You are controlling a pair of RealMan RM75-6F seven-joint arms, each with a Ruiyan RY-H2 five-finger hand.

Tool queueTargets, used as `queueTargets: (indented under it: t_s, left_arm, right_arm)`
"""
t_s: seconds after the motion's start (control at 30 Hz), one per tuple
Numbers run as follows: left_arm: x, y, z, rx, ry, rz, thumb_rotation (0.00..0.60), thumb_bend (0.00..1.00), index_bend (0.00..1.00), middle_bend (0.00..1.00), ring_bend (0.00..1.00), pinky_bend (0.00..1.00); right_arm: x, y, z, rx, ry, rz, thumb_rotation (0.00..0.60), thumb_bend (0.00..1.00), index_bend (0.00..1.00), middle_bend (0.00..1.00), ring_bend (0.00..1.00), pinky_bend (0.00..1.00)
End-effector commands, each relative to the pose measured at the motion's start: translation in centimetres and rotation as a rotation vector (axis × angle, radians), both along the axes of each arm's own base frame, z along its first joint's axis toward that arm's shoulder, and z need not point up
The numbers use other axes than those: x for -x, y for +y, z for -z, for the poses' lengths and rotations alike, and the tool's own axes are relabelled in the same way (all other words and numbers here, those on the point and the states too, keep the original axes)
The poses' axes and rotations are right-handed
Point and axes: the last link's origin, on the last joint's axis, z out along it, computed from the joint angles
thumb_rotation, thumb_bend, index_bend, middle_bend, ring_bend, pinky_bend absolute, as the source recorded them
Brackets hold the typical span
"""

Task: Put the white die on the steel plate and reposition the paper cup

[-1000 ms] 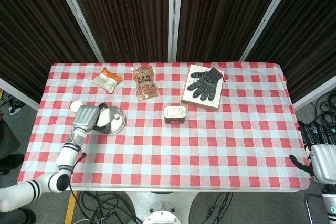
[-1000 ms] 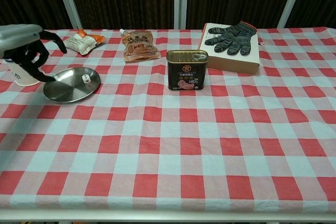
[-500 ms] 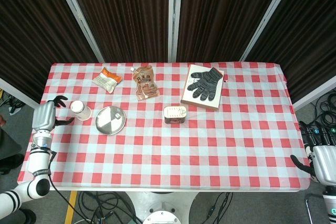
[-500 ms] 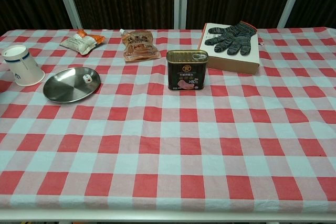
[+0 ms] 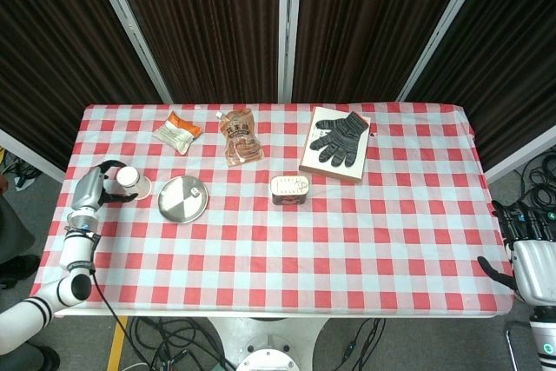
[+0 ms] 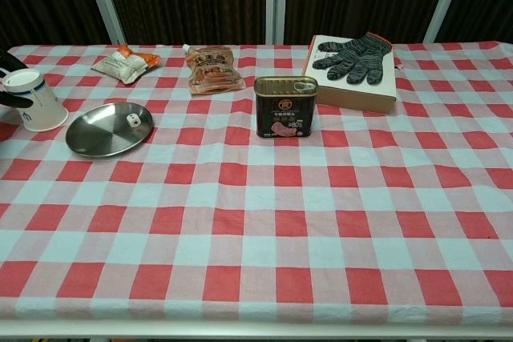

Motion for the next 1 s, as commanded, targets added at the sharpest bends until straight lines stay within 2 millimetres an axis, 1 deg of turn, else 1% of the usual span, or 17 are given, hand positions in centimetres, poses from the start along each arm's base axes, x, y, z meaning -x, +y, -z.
queueTargets:
  t_s: [0.03, 0.13, 0.17, 0.23, 0.37, 0.43, 0.5, 0.6, 0.8, 0.83, 0.93, 1.0]
  left_arm:
    - [-0.1, 0.7, 0.5, 0.007, -0.028, -0.011, 0.600, 0.09, 0.30, 0.21, 0.14, 0.25]
    - [0.1, 1.1, 0.4, -0.002, -0.029, -0.020, 0.600, 0.12, 0.31, 0.21, 0.15, 0.25]
    - [0.2, 1.2, 0.4, -0.008, -0.021, -0.020, 0.600, 0.13, 0.33, 0.22, 0.15, 0.25]
    - [0.2, 1.3, 0.4, -0.021, -0.014, -0.021, 0.600, 0.15, 0.39, 0.27, 0.18, 0.26]
    - [0.2, 1.5, 0.6, -0.036, -0.018, -0.025, 0.600, 0.24, 0.54, 0.40, 0.27, 0.30]
    - [-0.2, 1.6, 0.5, -0.031, -0.021, -0.011, 0.600, 0.27, 0.57, 0.44, 0.30, 0.31]
    - [-0.9, 1.5, 0.4, -0.028, -0.020, 0.018, 0.600, 0.28, 0.59, 0.45, 0.31, 0.32]
    - [-2.7, 1.4, 0.2, -0.024, -0.026, 0.088, 0.600, 0.28, 0.59, 0.45, 0.31, 0.33]
    - [-7.4, 1.7, 0.5, 0.003, -0.045, 0.235, 0.600, 0.27, 0.59, 0.46, 0.31, 0.33]
    - [-8.2, 1.7, 0.8, 0.015, -0.046, 0.257, 0.600, 0.26, 0.59, 0.46, 0.31, 0.33]
    - [-9.8, 1.7, 1.9, 0.062, -0.038, 0.300, 0.600, 0.26, 0.59, 0.46, 0.31, 0.33]
    - [-10.4, 1.7, 2.6, 0.084, -0.023, 0.316, 0.600, 0.26, 0.59, 0.46, 0.31, 0.33]
  right_arm:
    - [0.0, -0.1, 0.0, -0.002, 0.000, 0.001, 0.600, 0.11, 0.04, 0.22, 0.00, 0.11]
    - [0.0, -0.1, 0.0, 0.000, 0.002, 0.003, 0.600, 0.11, 0.04, 0.22, 0.00, 0.11]
    - [0.0, -0.1, 0.0, 0.000, 0.002, 0.005, 0.600, 0.11, 0.04, 0.22, 0.00, 0.11]
    - [0.0, -0.1, 0.0, 0.000, 0.002, 0.007, 0.600, 0.11, 0.04, 0.22, 0.00, 0.11]
    - [-0.1, -0.3, 0.1, -0.004, 0.002, 0.008, 0.600, 0.11, 0.04, 0.22, 0.00, 0.11]
    - [-0.1, -0.3, 0.1, -0.005, 0.002, 0.007, 0.600, 0.11, 0.04, 0.22, 0.00, 0.11]
    - [-0.1, -0.3, 0.1, -0.003, 0.004, 0.006, 0.600, 0.11, 0.04, 0.22, 0.00, 0.11]
    - [-0.2, -0.5, 0.1, -0.004, 0.007, 0.002, 0.600, 0.11, 0.04, 0.22, 0.00, 0.11]
    - [-0.3, -0.6, 0.3, -0.015, 0.005, -0.006, 0.600, 0.11, 0.04, 0.22, 0.00, 0.11]
    - [-0.4, -0.6, 0.3, -0.015, 0.005, -0.007, 0.600, 0.11, 0.04, 0.22, 0.00, 0.11]
    - [-0.3, -0.5, 0.2, -0.011, 0.006, -0.005, 0.600, 0.11, 0.04, 0.22, 0.00, 0.11]
    - [-0.2, -0.4, 0.1, -0.010, 0.005, 0.000, 0.600, 0.11, 0.04, 0.22, 0.00, 0.11]
